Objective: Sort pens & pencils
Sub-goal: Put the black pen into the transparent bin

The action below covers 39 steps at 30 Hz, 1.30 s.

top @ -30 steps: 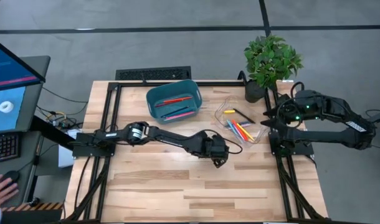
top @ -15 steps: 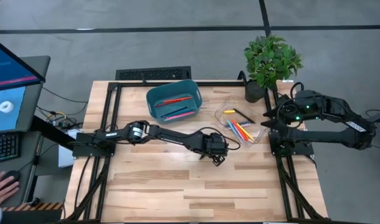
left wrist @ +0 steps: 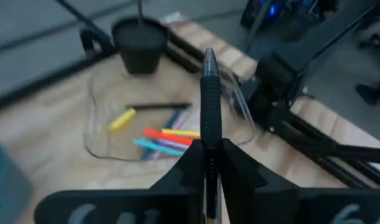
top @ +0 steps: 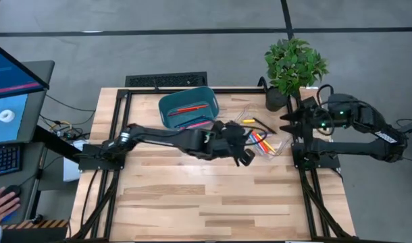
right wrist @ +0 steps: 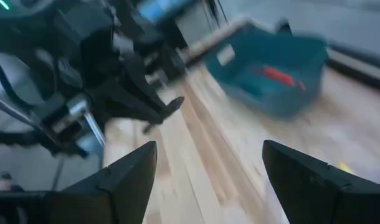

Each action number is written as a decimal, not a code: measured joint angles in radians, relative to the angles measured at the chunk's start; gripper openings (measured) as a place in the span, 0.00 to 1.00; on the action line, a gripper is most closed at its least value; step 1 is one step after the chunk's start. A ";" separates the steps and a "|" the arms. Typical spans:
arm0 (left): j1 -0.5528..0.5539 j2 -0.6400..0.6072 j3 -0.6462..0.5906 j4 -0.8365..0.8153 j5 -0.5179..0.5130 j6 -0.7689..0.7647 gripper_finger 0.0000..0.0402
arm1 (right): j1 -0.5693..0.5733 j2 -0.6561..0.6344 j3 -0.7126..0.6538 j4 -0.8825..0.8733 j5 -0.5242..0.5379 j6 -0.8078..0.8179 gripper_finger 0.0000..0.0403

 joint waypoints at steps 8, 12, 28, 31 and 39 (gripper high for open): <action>-0.036 -0.139 -0.018 0.249 -0.159 0.243 0.05 | 0.055 0.054 0.000 0.370 -0.002 -0.027 0.78; -0.041 -0.132 -0.026 0.343 -0.142 0.338 0.06 | 0.120 0.136 0.000 0.504 -0.001 -0.053 0.78; -0.058 -0.136 -0.022 0.403 -0.147 0.382 0.06 | 0.209 0.351 0.100 0.685 0.002 -0.174 0.76; -0.057 -0.136 -0.022 0.421 -0.154 0.405 0.06 | 0.220 0.374 0.108 0.683 -0.002 -0.176 0.70; -0.059 -0.136 -0.022 0.436 -0.151 0.431 0.06 | 0.274 0.389 0.111 0.713 0.010 -0.231 0.27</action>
